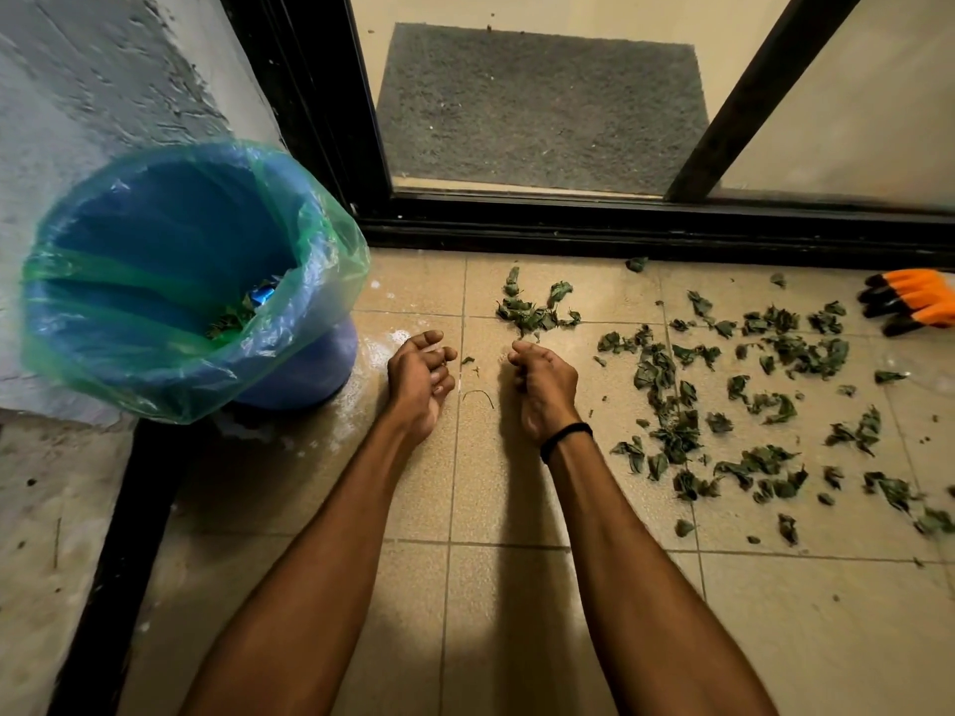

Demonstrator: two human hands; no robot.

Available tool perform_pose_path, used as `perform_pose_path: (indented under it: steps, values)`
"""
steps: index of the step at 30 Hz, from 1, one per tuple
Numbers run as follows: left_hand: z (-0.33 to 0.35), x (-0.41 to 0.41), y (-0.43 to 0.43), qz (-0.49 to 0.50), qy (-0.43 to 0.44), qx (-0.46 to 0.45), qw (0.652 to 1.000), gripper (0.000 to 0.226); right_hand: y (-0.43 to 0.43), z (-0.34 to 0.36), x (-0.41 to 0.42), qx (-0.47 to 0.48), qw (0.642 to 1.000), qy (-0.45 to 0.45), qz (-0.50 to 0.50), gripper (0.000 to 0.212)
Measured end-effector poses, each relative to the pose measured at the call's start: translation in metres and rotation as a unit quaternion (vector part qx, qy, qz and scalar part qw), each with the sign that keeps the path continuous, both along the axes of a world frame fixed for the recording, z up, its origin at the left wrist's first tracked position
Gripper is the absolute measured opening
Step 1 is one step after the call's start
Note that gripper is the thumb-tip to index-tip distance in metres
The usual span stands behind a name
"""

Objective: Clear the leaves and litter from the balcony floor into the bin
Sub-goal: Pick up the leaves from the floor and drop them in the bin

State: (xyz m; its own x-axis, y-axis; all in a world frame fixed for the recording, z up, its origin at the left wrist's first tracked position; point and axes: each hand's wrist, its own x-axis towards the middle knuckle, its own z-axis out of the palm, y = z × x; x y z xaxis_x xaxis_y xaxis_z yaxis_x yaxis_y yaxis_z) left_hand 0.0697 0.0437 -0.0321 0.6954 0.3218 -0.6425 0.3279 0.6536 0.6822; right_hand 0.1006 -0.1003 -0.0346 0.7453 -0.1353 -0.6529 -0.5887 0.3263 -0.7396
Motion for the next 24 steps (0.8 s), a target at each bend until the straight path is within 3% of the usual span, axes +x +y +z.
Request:
perform_pose_path:
  steps: [3, 4, 6, 7, 9, 12, 14, 18, 21, 24]
  values:
    - [-0.002, -0.002, 0.001, 0.011, -0.026, -0.062, 0.998, 0.017, 0.000, 0.006, -0.003, 0.033, 0.999, 0.013, 0.001, 0.007]
    - [-0.002, -0.003, 0.000, 0.007, -0.018, -0.046, 0.999, 0.015, 0.000, 0.007, -0.005, 0.036, 0.999, 0.015, 0.004, 0.007]
    - [-0.006, -0.005, 0.000, -0.054, 0.021, 0.128, 0.990, 0.023, -0.001, 0.007, -0.007, 0.028, 0.999, 0.019, 0.006, 0.008]
    - [-0.011, -0.006, 0.000, -0.107, 0.044, 0.270, 0.956, 0.025, 0.000, 0.005, -0.008, 0.020, 1.000, 0.020, 0.007, 0.008]
    - [-0.020, -0.010, -0.002, -0.210, 0.044, 0.492, 0.844, 0.026, 0.000, 0.004, -0.009, 0.006, 1.000, 0.020, 0.008, 0.009]
    - [-0.029, -0.015, -0.008, -0.296, 0.002, 0.606, 0.738, 0.044, 0.001, 0.006, -0.010, 0.001, 1.000, 0.025, 0.008, 0.012]
    - [-0.028, -0.015, -0.013, -0.296, -0.004, 0.645, 0.704, 0.045, 0.002, 0.010, -0.011, -0.002, 1.000, 0.023, 0.012, 0.013]
    - [-0.023, -0.014, -0.017, -0.291, -0.038, 0.705, 0.645, 0.021, 0.003, 0.014, -0.012, -0.026, 0.999, 0.007, 0.023, 0.015]
    - [-0.018, -0.007, -0.018, -0.303, -0.019, 0.704, 0.642, 0.013, 0.004, 0.021, -0.011, -0.030, 0.999, 0.005, 0.025, 0.014]
    - [-0.002, 0.000, -0.021, -0.296, 0.010, 0.648, 0.701, 0.011, 0.007, 0.034, -0.008, 0.015, 1.000, 0.015, -0.004, 0.012]
